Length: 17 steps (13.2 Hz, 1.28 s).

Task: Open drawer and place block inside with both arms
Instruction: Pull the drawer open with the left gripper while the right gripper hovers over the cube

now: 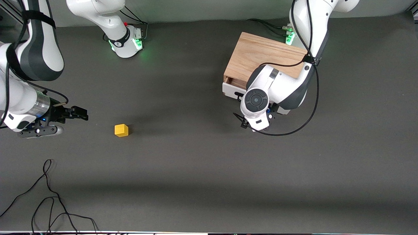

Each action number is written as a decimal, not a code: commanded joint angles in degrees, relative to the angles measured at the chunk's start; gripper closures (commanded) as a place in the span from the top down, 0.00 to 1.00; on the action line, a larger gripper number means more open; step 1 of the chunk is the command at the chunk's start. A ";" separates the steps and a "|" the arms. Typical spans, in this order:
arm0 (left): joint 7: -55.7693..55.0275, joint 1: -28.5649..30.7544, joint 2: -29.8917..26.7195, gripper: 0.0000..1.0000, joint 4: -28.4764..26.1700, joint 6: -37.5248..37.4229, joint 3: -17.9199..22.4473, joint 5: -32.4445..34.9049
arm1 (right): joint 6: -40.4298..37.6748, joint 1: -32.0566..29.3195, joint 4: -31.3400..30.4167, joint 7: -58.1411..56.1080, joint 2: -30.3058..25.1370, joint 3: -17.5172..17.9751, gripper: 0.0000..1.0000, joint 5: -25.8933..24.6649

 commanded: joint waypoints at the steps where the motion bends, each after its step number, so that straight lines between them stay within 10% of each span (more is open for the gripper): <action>1: -0.50 -0.32 3.46 1.00 5.29 -0.08 0.19 0.75 | 2.22 0.67 0.29 -0.90 2.66 -0.41 1.00 -1.29; 17: -0.41 0.39 10.59 1.00 16.82 6.58 0.37 2.33 | 15.12 2.07 -9.97 -0.91 3.28 -0.24 1.00 -1.55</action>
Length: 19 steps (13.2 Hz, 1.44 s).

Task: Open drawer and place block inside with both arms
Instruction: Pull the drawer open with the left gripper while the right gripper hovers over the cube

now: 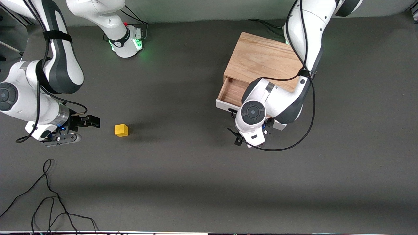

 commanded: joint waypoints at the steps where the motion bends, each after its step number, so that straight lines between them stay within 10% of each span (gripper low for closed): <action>1: -0.44 -0.21 1.86 1.00 3.34 3.78 0.07 0.98 | 5.99 0.64 -6.00 -0.90 -1.46 -0.32 1.00 -0.77; 12: -0.53 -0.12 1.43 1.00 5.52 9.24 0.07 3.26 | 6.44 2.66 -4.69 -1.26 -0.41 0.03 1.00 -0.33; 19: 13.66 6.98 -8.14 1.00 11.07 -6.29 -0.55 5.03 | 18.74 2.75 -13.57 -0.99 3.01 0.03 1.00 -0.07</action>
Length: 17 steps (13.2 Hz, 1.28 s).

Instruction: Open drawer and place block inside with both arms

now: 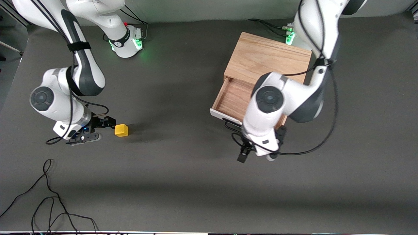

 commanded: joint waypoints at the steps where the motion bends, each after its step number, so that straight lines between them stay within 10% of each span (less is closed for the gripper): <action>1: 11.03 3.83 -6.59 1.00 -0.74 -7.57 -0.73 -0.71 | 3.99 0.09 -2.39 -0.59 1.63 -0.14 1.00 1.06; 9: 55.49 18.41 -19.59 1.00 -7.30 -26.05 -0.55 -4.85 | 18.33 1.67 -8.10 -0.94 9.98 -0.14 0.99 6.52; 17: 75.57 23.79 -31.90 1.00 -22.51 -23.26 0.67 -4.23 | 15.00 1.76 -6.71 -1.12 7.97 -0.23 0.18 6.52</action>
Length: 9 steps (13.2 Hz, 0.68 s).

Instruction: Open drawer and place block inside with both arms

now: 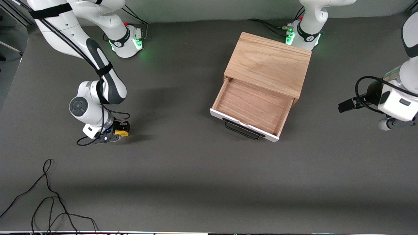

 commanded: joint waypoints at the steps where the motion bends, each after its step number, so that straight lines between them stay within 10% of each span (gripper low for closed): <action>1: 4.60 0.08 -5.67 1.00 -7.37 2.93 1.48 -0.09 | -5.55 0.33 2.88 -1.04 -2.59 -0.28 0.17 1.15; 9: 15.49 -0.19 -5.77 1.00 -7.03 6.10 2.55 0.35 | -41.92 7.43 32.65 7.46 -4.36 -0.02 0.17 1.68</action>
